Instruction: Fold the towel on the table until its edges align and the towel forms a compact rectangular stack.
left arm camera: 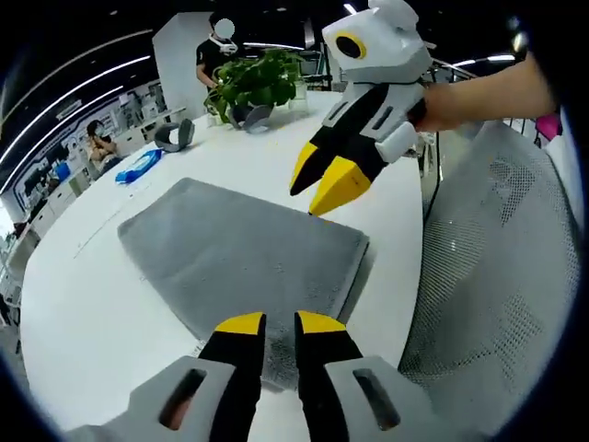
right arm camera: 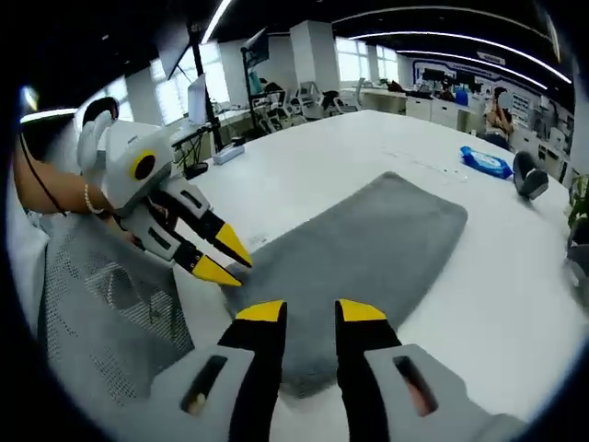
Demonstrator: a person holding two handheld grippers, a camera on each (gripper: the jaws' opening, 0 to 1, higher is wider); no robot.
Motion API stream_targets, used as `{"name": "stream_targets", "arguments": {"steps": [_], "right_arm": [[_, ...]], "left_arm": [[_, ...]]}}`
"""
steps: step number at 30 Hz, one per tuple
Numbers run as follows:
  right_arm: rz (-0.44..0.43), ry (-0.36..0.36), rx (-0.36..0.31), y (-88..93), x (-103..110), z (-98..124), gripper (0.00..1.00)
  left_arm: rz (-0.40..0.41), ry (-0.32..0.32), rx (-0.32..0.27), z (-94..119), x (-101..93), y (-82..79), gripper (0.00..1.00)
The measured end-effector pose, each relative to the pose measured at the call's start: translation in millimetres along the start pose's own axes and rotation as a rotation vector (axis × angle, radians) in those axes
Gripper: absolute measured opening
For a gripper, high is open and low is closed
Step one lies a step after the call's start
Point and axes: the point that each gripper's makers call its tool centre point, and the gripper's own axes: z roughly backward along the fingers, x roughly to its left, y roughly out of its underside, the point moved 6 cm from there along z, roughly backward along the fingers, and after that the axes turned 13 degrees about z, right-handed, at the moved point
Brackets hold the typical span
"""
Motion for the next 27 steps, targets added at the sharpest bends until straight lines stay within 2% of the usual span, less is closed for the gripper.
{"name": "stream_targets", "arguments": {"steps": [2,4,9,10,11,13,19,21,24,27], "right_arm": [[0.007,0.003,0.002,4.6,3,-2,0.23],[0.001,-0.005,0.011,12.6,8,-5,0.24],[0.009,-0.069,0.066,24.2,21,-11,0.34],[0.019,-0.078,0.076,26.0,23,-12,0.35],[0.055,-0.085,0.114,30.6,25,-12,0.35],[0.09,-0.077,0.16,36.6,24,-15,0.35],[0.121,-0.036,0.216,44.5,17,-14,0.36],[0.134,-0.026,0.236,47.6,15,-15,0.35],[0.132,-0.031,0.24,48.4,15,-16,0.36],[0.149,-0.024,0.246,51.4,15,-17,0.35]], "left_arm": [[0.0,0.011,0.008,-2,-1.9,3.8,0.17],[-0.033,0.007,0.019,-2,-2.2,8.4,0.17],[-0.023,0.015,0.033,-5,-2.4,13.5,0.19],[-0.032,0.021,0.05,-8,-4.0,16.1,0.2],[-0.039,0.02,0.063,-9,-4.3,18.1,0.21],[-0.045,0.023,0.087,-11,-5.7,22.6,0.21],[-0.091,0.009,0.146,-15,-4.7,32.8,0.22],[-0.146,-0.006,0.144,-18,-4.5,33.6,0.22],[-0.186,-0.017,0.152,-19,-6.7,34.3,0.22],[-0.173,-0.014,0.144,-18,-4.7,33.5,0.22]]}}
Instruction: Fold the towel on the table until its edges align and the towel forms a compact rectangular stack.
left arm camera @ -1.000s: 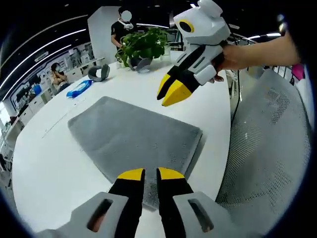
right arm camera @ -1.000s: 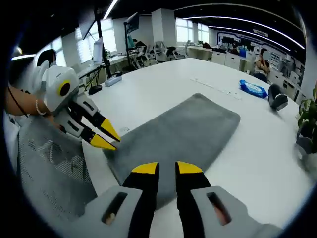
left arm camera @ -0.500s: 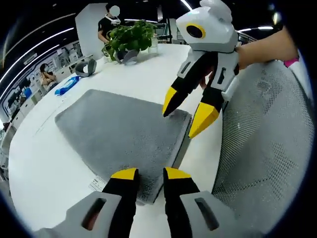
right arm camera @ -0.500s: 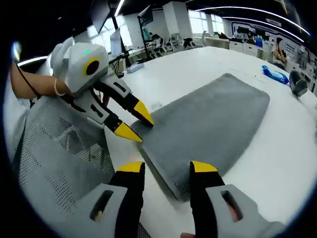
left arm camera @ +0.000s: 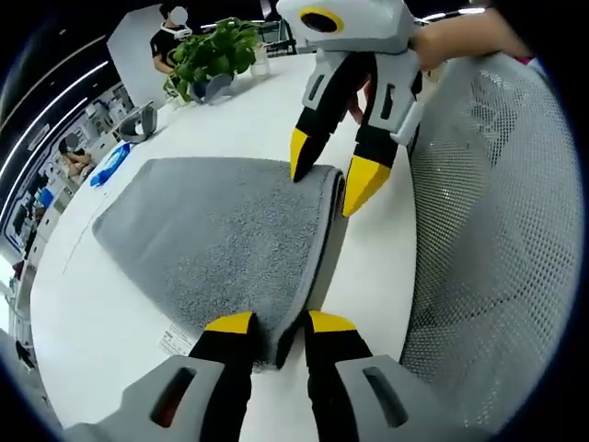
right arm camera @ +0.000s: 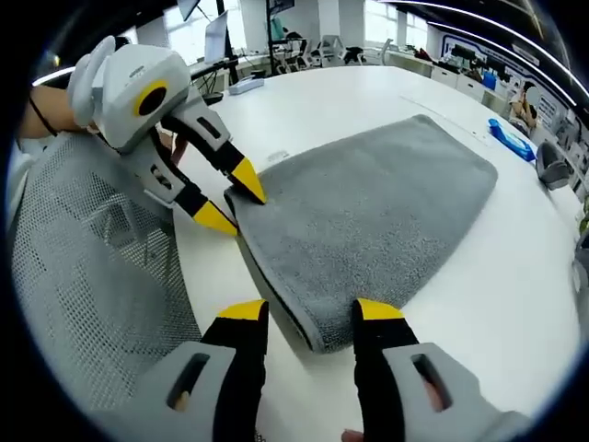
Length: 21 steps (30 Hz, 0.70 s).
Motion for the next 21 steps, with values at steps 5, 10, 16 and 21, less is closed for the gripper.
{"name": "stream_targets", "arguments": {"steps": [5,10,16,21], "right_arm": [[0.059,0.009,0.017,1.6,2.7,-5.1,0.35],[0.162,0.056,0.045,4.5,0.2,-7.4,0.29],[0.164,0.078,0.034,3.9,-4.8,-8.8,0.23],[0.174,0.098,0.048,3.1,-6.4,-6.2,0.17]], "left_arm": [[0.02,0.014,-0.025,-0.7,2.3,1.8,0.22],[0.02,0.017,-0.028,-1.6,2.1,1.5,0.22],[0.018,0.006,-0.034,-2.9,3.4,1.0,0.2],[-0.022,-0.029,-0.025,-5.9,6.3,0.7,0.14]]}}
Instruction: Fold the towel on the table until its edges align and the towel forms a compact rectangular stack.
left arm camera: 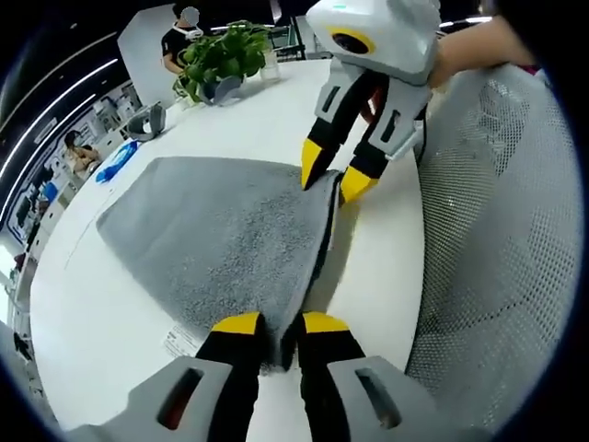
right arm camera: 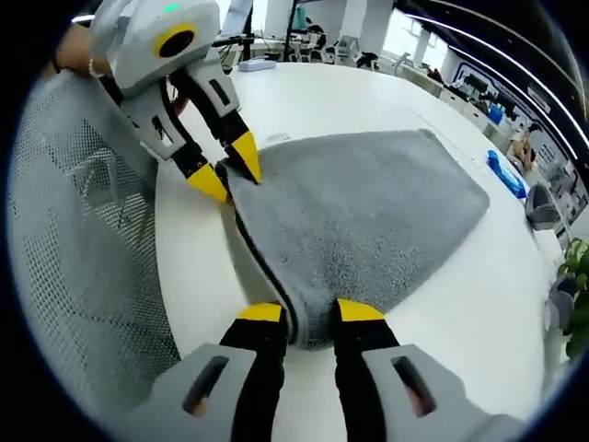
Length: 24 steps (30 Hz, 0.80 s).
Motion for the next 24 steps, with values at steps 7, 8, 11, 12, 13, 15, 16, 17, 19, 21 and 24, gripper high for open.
{"name": "stream_targets", "arguments": {"steps": [7,8,11,12,13,15,16,17,19,21,24], "right_arm": [[-0.032,0.0,0.018,-1.1,-4,3,0.09],[-0.041,-0.004,0.015,-0.9,-4,4,0.09],[-0.062,-0.015,0.012,-1.4,-5,5,0.08],[-0.076,-0.023,0.009,-2.3,-5,6,0.07],[-0.085,-0.032,0.009,-2.8,-5,6,0.07],[-0.113,-0.064,0.009,-3.3,-3,7,0.07],[-0.123,-0.076,0.005,-3.6,-2,8,0.07],[-0.139,-0.093,0.005,-4.2,0,10,0.07],[-0.185,-0.13,0.015,-5.0,2,12,0.07],[-0.237,-0.187,0.018,-6.7,5,16,0.07],[-0.272,-0.22,0.004,-8.8,5,20,0.06]], "left_arm": [[0.101,-0.026,0.039,-1,3.5,-3.7,0.07],[0.132,-0.021,0.045,0,3.7,-4.6,0.07],[0.174,-0.017,0.048,3,4.7,-6.9,0.07],[0.157,-0.016,0.046,5,2.0,-6.9,0.06],[0.152,-0.015,0.049,5,1.6,-6.7,0.06],[0.148,-0.012,0.065,6,-1.0,-5.8,0.06],[0.157,-0.012,0.081,9,-2.7,-6.5,0.06],[0.172,-0.009,0.094,10,-2.9,-7.2,0.06],[0.22,0.007,0.122,14,-5.8,-8.1,0.06],[0.266,0.038,0.16,17,-9.5,-6.3,0.06],[0.296,0.06,0.181,22,-10.4,-5.2,0.06]]}}
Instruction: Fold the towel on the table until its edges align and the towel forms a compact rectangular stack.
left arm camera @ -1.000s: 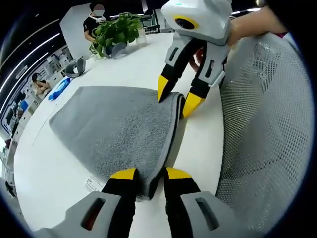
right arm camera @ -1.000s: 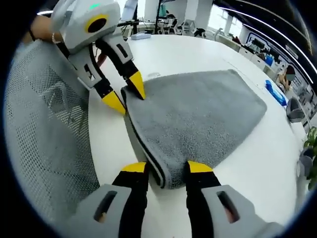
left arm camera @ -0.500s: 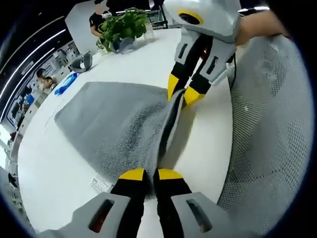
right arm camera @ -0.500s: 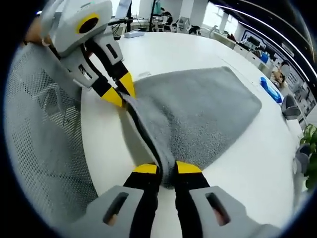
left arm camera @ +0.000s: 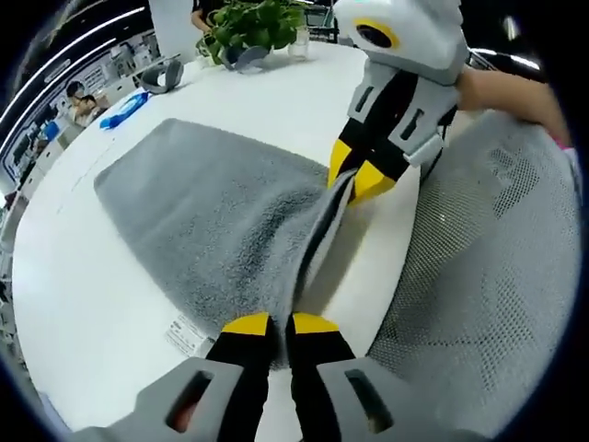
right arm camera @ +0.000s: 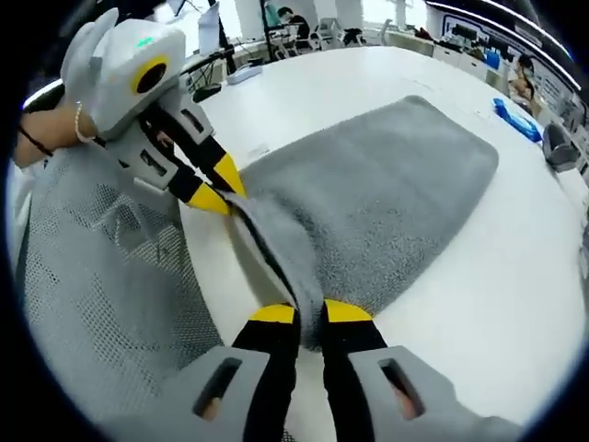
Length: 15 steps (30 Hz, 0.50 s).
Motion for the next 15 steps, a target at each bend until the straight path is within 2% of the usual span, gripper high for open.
{"name": "stream_targets", "arguments": {"steps": [3,6,8,10,15], "right_arm": [[0.017,0.006,-0.015,-2.8,4,5,0.06],[-0.012,-0.005,-0.056,-7.1,4,15,0.06],[-0.037,0.014,-0.083,-9.9,1,20,0.06],[-0.049,0.042,-0.108,-12.0,-3,23,0.06],[-0.048,0.089,-0.142,-16.7,-7,27,0.06]], "left_arm": [[0.012,0.0,-0.01,6,0.7,-2.7,0.06],[0.022,0.002,-0.013,12,0.0,-4.8,0.06],[0.039,0.0,-0.035,18,-0.8,-8.1,0.06],[0.029,-0.028,-0.097,22,1.1,-15.0,0.06],[0.011,-0.072,-0.144,26,2.0,-22.0,0.06]]}}
